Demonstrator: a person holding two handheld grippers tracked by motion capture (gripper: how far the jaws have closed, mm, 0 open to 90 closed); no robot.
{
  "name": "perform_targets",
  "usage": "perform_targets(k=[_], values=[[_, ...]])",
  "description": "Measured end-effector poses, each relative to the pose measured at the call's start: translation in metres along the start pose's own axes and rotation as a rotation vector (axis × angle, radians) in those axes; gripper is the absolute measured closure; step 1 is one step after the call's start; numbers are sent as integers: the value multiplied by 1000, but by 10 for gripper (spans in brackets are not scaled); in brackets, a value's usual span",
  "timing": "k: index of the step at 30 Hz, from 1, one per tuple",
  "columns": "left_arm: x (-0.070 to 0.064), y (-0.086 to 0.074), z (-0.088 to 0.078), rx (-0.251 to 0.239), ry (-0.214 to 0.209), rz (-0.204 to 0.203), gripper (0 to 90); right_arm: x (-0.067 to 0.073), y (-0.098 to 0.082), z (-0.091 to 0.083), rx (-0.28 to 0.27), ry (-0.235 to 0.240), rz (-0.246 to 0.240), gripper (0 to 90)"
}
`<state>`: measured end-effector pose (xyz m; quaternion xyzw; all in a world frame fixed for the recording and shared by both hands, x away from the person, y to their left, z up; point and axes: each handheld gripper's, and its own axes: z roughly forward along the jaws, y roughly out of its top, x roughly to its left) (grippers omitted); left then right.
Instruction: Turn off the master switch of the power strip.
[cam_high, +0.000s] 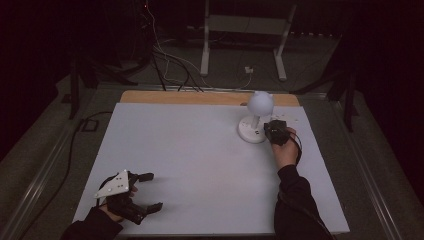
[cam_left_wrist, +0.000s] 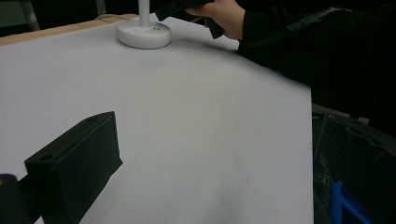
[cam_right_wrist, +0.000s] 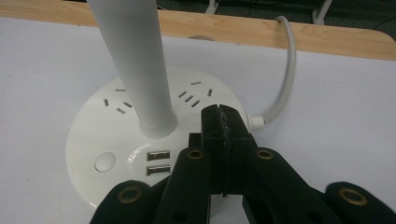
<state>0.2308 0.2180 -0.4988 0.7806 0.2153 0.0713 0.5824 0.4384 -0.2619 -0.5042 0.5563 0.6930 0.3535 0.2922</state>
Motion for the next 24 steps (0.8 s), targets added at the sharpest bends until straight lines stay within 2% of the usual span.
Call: perform_targets(k=[24], values=[[-1, 0, 1, 3, -3, 3, 3, -1, -6, 6, -3, -4, -12, 900]])
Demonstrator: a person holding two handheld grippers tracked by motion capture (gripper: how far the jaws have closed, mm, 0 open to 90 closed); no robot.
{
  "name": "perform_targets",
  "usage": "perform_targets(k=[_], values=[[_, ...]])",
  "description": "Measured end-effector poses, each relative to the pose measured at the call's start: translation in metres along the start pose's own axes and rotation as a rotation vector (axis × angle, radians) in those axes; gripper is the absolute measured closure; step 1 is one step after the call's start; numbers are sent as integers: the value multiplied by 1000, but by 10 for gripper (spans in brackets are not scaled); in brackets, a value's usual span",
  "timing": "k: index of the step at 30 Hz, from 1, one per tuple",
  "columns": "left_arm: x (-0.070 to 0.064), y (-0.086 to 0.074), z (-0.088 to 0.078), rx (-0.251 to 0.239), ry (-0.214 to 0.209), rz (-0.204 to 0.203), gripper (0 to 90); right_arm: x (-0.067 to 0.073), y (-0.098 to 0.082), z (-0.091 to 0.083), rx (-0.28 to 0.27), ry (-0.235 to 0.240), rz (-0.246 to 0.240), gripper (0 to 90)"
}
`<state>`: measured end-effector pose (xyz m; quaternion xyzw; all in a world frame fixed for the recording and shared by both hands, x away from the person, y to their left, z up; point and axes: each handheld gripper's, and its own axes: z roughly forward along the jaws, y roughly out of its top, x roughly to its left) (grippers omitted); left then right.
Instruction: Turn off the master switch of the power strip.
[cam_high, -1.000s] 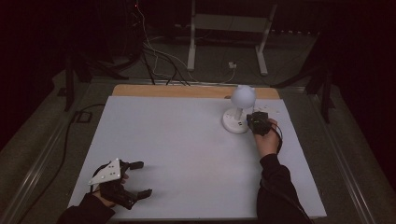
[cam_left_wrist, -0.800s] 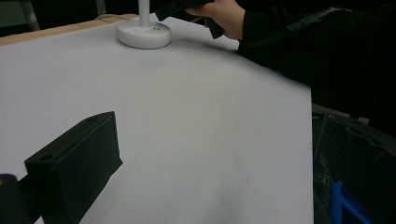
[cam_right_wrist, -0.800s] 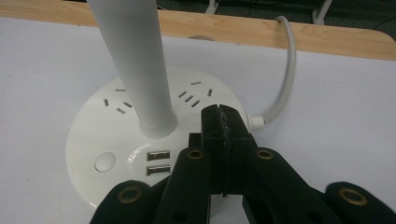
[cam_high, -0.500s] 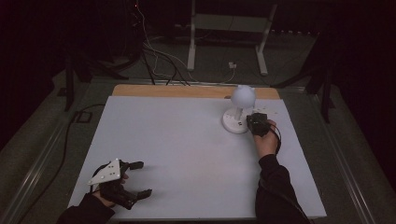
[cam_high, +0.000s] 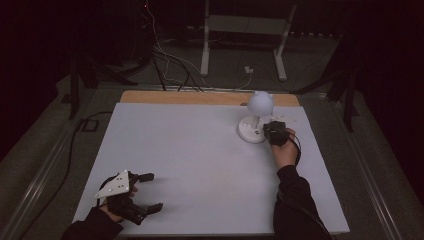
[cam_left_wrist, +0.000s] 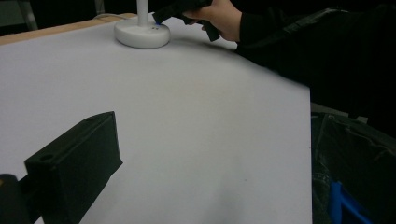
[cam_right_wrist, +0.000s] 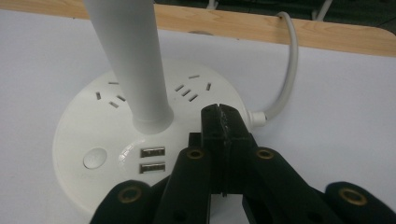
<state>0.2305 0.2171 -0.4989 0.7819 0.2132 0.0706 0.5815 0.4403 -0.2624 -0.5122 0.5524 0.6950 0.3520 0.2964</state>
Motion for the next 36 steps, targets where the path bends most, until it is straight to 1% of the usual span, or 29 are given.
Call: perform_targets(k=[2, 4, 7, 9, 11, 16, 19, 20, 27, 29, 31, 34, 36], values=[[0, 0, 0, 0, 1, -1, 4, 0, -1, 0, -7, -3, -7, 900], [0, 0, 0, 1, 1, 0, 3, 0, -2, 0, -16, -1, -1, 900], [0, 0, 0, 0, -1, 0, 4, 0, -3, 0, -21, -4, -5, 900], [0, 0, 0, 0, -1, 0, 3, 1, -3, 0, -21, -6, -15, 900], [0, 0, 0, 1, -2, -1, 4, 0, -3, 0, -21, 0, -2, 900], [-1, 0, 0, 2, -3, -1, 4, -1, -4, 0, -25, 3, -5, 900], [-1, 0, 1, 3, -3, -1, 4, 0, -3, -1, -19, 3, -9, 900], [-1, 0, 1, 4, -3, -1, 4, 0, -3, -1, -12, 3, 0, 900], [-1, 0, 1, 2, -6, -2, 4, 0, -3, -2, -9, 5, -4, 900], [-1, 0, 1, 3, -7, -1, 4, -1, -2, -2, -4, 7, 13, 900], [-1, 0, 1, 2, -8, 0, 4, -1, -3, -2, -11, 7, 10, 900], [-1, 0, 1, 1, -9, -1, 4, -1, -4, -2, -17, 9, 19, 900], [-1, 0, 1, 0, -9, -2, 4, -1, -3, 0, -4, 7, 14, 900]])
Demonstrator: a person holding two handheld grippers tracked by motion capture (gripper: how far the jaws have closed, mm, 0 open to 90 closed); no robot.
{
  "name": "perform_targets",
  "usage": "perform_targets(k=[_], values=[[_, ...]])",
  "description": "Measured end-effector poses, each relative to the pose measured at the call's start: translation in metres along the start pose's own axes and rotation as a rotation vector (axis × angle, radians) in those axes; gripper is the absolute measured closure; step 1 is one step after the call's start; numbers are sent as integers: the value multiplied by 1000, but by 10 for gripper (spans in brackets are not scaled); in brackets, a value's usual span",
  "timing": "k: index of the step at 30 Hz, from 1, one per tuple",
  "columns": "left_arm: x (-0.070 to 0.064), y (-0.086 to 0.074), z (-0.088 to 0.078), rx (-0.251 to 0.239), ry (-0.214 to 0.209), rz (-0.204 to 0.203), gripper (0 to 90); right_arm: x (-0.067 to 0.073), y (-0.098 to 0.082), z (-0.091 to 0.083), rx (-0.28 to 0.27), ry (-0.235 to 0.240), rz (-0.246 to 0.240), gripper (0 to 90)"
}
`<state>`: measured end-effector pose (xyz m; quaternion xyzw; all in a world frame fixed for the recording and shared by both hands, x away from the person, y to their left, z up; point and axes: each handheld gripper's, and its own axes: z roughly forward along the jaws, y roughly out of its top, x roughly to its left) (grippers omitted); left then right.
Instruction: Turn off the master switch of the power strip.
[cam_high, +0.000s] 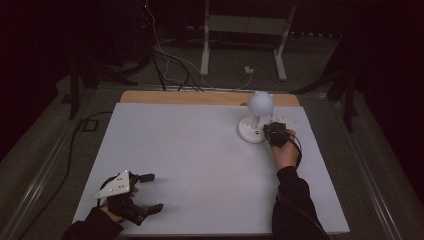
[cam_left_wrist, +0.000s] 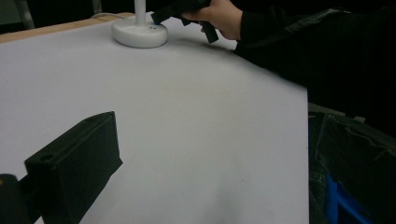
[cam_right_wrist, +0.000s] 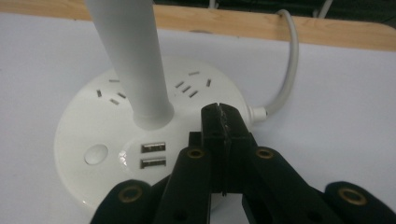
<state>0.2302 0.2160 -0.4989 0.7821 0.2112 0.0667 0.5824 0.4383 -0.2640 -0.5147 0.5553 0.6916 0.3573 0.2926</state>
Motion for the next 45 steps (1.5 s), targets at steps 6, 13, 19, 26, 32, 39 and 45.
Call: perform_targets(k=[6, 13, 19, 26, 32, 39, 45], values=[[0, 0, 0, -2, -1, 0, 4, 1, 0, 0, 1, 1, -8, 900], [0, 0, 0, -1, 1, -2, 4, 1, 1, 0, 4, 0, -25, 900], [0, 0, 0, -1, 7, -6, 4, 2, 1, -1, -28, -4, -20, 900], [2, 0, 0, -4, 5, -8, 4, -5, 10, -11, -79, -1, 8, 900], [1, 0, -1, -3, 8, -7, 3, -9, 16, -16, -87, 1, 20, 879], [1, 0, 0, -2, 5, -6, 4, -12, 17, -21, -96, 31, 24, 753], [2, 0, -1, -4, 7, -8, 4, -13, 16, -22, -97, 76, 10, 610]])
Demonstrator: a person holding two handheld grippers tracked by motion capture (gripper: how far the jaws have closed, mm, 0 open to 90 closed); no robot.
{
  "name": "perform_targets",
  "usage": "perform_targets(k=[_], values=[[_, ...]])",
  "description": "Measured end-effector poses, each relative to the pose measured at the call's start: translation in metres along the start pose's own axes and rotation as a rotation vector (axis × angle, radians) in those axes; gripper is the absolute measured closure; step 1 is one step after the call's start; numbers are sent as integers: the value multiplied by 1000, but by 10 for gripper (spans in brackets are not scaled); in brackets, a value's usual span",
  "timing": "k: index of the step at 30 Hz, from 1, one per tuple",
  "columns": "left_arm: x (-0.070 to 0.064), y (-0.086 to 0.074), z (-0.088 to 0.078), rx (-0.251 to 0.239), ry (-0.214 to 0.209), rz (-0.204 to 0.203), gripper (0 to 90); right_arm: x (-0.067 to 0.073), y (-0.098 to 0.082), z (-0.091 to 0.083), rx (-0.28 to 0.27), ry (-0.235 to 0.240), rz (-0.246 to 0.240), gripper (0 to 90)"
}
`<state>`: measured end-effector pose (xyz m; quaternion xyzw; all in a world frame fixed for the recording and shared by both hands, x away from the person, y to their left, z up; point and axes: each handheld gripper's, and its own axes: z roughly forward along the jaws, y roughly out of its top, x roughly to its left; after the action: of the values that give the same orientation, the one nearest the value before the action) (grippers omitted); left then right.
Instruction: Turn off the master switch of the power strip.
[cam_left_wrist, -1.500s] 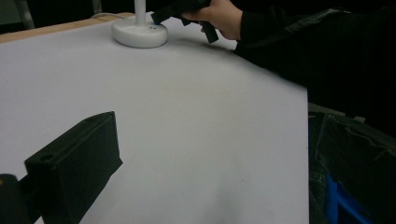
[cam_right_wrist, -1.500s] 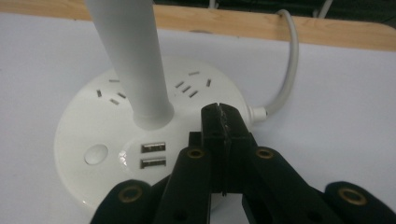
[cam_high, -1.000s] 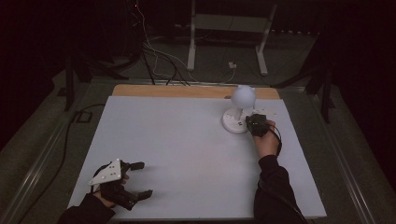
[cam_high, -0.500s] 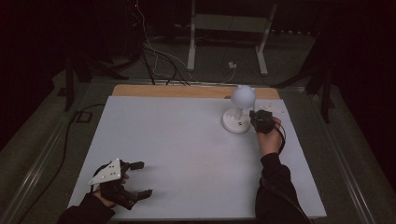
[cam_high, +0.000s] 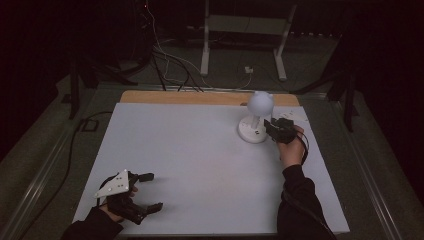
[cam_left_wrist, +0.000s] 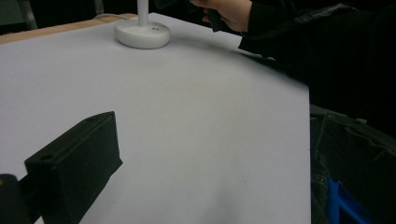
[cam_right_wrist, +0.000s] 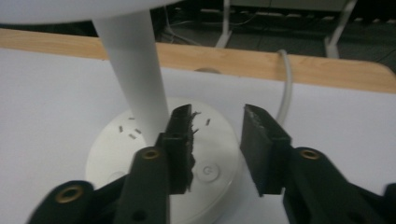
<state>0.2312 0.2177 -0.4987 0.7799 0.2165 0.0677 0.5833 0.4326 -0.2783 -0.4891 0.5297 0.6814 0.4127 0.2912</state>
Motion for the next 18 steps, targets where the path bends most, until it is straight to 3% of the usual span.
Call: perform_targets(k=[1, 4, 5, 13, 18], values=[[0, 0, 0, 0, -1, -1, 4, -1, -1, -1, -4, 5, 3, 538], [0, 0, 0, 1, -3, 0, 4, -2, -1, -2, -11, 8, 4, 499], [0, 0, 0, 1, -3, 0, 4, -2, 0, -3, 2, 9, 3, 427], [0, 0, 0, 1, -5, -1, 4, -6, 4, -9, 51, 31, 44, 332], [0, 0, 0, 4, -6, -5, 4, -8, 5, -14, 42, 22, 55, 143]])
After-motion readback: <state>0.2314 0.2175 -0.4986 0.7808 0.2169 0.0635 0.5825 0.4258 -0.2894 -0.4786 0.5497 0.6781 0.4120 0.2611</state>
